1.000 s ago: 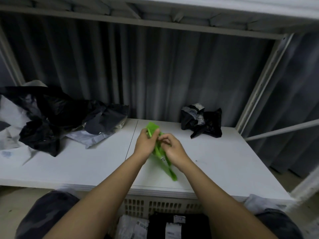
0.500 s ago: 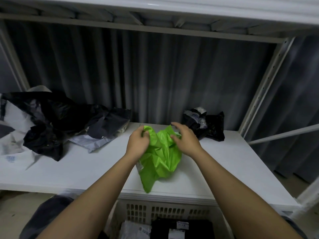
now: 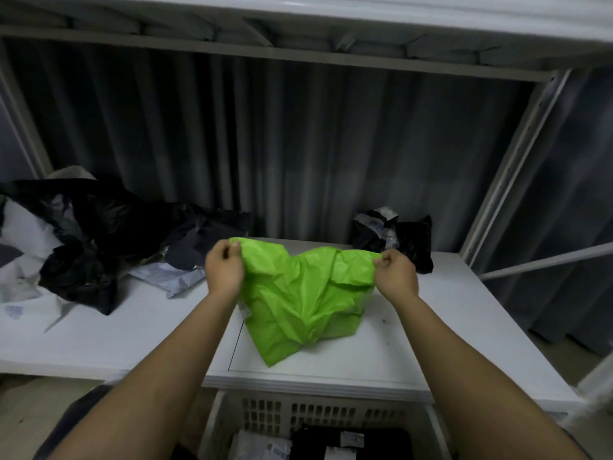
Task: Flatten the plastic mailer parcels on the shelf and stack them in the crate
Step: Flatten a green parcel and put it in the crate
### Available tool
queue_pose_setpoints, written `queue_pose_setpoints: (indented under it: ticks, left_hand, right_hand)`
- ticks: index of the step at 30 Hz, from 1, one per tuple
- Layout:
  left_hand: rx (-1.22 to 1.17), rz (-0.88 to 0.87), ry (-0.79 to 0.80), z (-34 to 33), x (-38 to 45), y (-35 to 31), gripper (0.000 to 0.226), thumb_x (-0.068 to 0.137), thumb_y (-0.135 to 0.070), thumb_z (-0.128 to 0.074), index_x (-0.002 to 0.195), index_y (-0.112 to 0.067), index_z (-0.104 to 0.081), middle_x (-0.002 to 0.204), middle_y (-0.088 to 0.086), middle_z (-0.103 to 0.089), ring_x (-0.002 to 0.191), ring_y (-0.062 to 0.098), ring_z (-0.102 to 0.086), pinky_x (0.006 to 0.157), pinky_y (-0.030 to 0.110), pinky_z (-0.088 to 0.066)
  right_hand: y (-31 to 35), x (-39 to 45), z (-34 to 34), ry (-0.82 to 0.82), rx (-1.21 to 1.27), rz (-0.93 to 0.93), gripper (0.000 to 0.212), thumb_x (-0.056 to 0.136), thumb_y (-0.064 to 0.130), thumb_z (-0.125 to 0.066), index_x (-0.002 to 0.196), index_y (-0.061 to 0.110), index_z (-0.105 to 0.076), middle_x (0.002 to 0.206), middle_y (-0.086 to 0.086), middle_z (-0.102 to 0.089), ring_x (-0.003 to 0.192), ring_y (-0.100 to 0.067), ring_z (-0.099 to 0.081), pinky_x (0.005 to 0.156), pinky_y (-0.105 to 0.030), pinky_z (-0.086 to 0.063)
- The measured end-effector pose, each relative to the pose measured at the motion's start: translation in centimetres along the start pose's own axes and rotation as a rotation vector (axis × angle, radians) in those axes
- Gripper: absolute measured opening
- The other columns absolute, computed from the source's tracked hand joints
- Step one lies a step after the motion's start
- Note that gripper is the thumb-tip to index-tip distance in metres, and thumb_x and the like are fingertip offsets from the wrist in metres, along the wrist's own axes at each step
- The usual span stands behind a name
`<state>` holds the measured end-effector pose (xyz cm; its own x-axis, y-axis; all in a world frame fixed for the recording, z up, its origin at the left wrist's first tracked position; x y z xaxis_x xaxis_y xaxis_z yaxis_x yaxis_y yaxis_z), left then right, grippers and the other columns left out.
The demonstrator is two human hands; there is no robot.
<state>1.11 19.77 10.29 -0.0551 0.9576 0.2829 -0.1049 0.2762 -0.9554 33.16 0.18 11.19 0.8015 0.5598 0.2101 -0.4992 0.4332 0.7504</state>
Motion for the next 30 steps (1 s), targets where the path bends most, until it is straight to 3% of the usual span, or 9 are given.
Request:
queue_pose_setpoints:
  ticks: [5, 7, 10, 14, 17, 21, 23, 25, 30]
  left_hand:
    - [-0.013, 0.081, -0.024, 0.1, 1.8, 2.4, 0.023, 0.094, -0.013, -0.054, 0.075, -0.002, -0.054, 0.06, 0.006, -0.042, 0.07, 0.023, -0.041, 0.065, 0.032, -0.032]
    - [0.035, 0.119, -0.058, 0.0, 1.8, 2.7, 0.022, 0.094, -0.023, -0.054, 0.079, -0.008, -0.059, 0.077, 0.019, -0.056, 0.081, 0.035, -0.052, 0.074, 0.039, -0.042]
    - [0.176, 0.19, -0.102, 0.5, 2.2, 3.5, 0.026, 0.092, -0.037, -0.054, 0.096, -0.017, -0.069, 0.106, 0.019, -0.06, 0.103, 0.038, -0.054, 0.095, 0.042, -0.045]
    - [-0.002, 0.062, -0.026, -0.7, 4.5, 1.1, 0.02, 0.09, -0.029, -0.057, 0.083, -0.012, -0.066, 0.081, 0.018, -0.064, 0.072, 0.021, -0.057, 0.077, 0.045, -0.054]
    - [-0.166, 0.027, 0.003, -1.6, 4.4, -1.8, 0.021, 0.098, -0.014, -0.048, 0.079, -0.015, -0.056, 0.069, 0.002, -0.056, 0.058, 0.007, -0.054, 0.06, 0.028, -0.049]
    - [-0.187, -0.079, 0.023, -1.5, 2.8, -2.9, 0.008, 0.098, -0.005, -0.045, 0.095, -0.009, -0.051, 0.077, -0.004, -0.053, 0.07, 0.005, -0.049, 0.067, 0.015, -0.042]
    - [-0.11, -0.12, 0.067, -1.2, 1.6, -1.5, 0.012, 0.096, 0.002, -0.043, 0.093, -0.007, -0.05, 0.077, 0.0, -0.052, 0.071, 0.009, -0.048, 0.067, 0.014, -0.041]
    - [0.087, -0.158, 0.174, -1.3, 0.1, 1.3, 0.018, 0.092, 0.008, -0.043, 0.089, -0.009, -0.05, 0.082, 0.007, -0.054, 0.074, 0.018, -0.05, 0.069, 0.026, -0.041]
    - [0.878, -0.094, 0.584, -0.7, -4.6, 11.2, 0.025, 0.086, 0.002, -0.047, 0.092, -0.016, -0.064, 0.113, 0.015, -0.057, 0.106, 0.034, -0.054, 0.088, 0.037, -0.045]
  right_hand:
    - [-2.6, 1.1, 2.3, -0.084, 0.066, -0.068, 0.008, 0.094, 0.013, -0.054, 0.09, 0.007, -0.058, 0.09, -0.016, -0.062, 0.093, -0.035, -0.059, 0.071, -0.03, -0.037]
    - [-1.9, 0.9, 2.7, -0.13, 0.064, -0.022, 0.011, 0.096, 0.013, -0.051, 0.098, 0.004, -0.058, 0.092, -0.015, -0.063, 0.089, -0.032, -0.057, 0.068, -0.029, -0.034]
    - [-1.0, 0.9, 2.9, -0.194, 0.082, 0.053, 0.011, 0.096, 0.014, -0.05, 0.099, 0.006, -0.058, 0.095, -0.011, -0.062, 0.086, -0.028, -0.055, 0.067, -0.029, -0.032]
    - [0.5, 2.1, 4.6, -0.295, 0.13, 0.143, 0.011, 0.097, 0.016, -0.05, 0.096, 0.007, -0.058, 0.096, -0.014, -0.062, 0.086, -0.032, -0.056, 0.065, -0.031, -0.035]
    - [2.3, 2.0, 5.7, -0.326, 0.28, 0.185, 0.009, 0.098, 0.017, -0.047, 0.093, 0.011, -0.052, 0.084, -0.01, -0.063, 0.077, -0.025, -0.059, 0.068, -0.035, -0.043]
    - [3.0, 0.2, 6.0, -0.328, 0.296, 0.295, 0.007, 0.098, 0.014, -0.046, 0.098, 0.012, -0.052, 0.086, -0.006, -0.06, 0.077, -0.021, -0.054, 0.064, -0.029, -0.035]
    - [1.4, -1.2, 4.6, -0.262, 0.19, 0.366, 0.009, 0.096, 0.011, -0.048, 0.1, 0.008, -0.055, 0.093, -0.006, -0.06, 0.081, -0.021, -0.053, 0.065, -0.028, -0.035]
    - [-1.7, -2.4, 1.6, -0.11, -0.064, 0.405, 0.008, 0.092, 0.009, -0.053, 0.097, 0.005, -0.057, 0.093, -0.011, -0.059, 0.081, -0.028, -0.056, 0.064, -0.032, -0.039]
    - [-11.4, -7.2, -6.5, 0.431, -0.665, 0.302, 0.021, 0.093, 0.022, -0.045, 0.098, 0.011, -0.061, 0.106, -0.013, -0.059, 0.102, -0.031, -0.058, 0.079, -0.035, -0.044]
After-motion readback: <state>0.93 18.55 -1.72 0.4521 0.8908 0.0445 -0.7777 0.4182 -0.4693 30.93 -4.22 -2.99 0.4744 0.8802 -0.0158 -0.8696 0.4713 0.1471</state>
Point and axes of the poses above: each hand's wrist, its own x-axis towards the middle knuckle, its own z-axis out of the back of the hand, y = z × x, the point moved 10 cm from there along x, towards the middle knuckle
